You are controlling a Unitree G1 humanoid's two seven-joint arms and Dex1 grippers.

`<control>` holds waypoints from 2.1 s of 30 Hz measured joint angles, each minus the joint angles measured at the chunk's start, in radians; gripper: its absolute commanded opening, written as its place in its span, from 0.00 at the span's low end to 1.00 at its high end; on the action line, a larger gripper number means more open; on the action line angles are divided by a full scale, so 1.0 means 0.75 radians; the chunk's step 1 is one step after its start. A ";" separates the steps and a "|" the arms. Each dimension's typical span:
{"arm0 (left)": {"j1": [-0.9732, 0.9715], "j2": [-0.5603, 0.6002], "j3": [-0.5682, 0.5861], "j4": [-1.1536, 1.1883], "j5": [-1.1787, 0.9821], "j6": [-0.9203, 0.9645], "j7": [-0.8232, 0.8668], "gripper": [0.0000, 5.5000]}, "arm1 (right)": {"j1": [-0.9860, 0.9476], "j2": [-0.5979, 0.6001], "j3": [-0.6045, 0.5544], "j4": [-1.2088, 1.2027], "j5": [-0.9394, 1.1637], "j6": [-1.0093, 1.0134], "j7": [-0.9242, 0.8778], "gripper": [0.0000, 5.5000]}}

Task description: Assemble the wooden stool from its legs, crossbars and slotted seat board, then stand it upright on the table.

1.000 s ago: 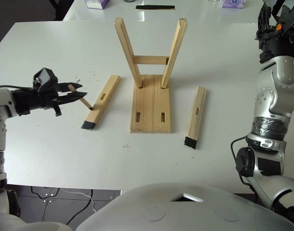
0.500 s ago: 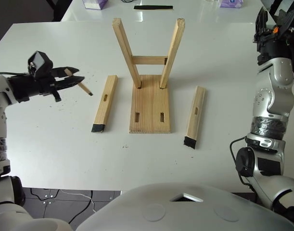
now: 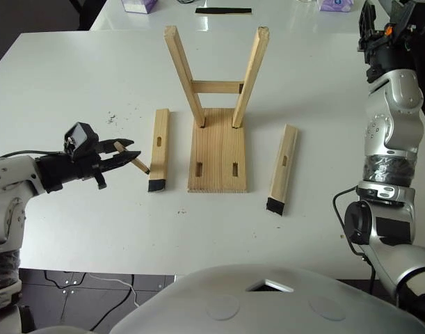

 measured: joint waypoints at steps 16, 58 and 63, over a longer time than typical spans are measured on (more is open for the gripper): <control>-0.368 0.025 -0.031 0.210 -0.004 -0.081 0.007 0.24 | 0.010 -0.003 0.014 0.064 -0.025 -0.069 -0.005 0.49; -0.626 -0.064 -0.283 0.740 0.184 -0.473 -0.269 0.24 | 0.065 0.011 0.020 0.208 -0.051 -0.147 0.006 0.49; -0.613 -0.061 -0.282 0.720 0.182 -0.464 -0.270 0.24 | 0.084 0.011 0.018 0.209 -0.051 -0.152 -0.003 0.49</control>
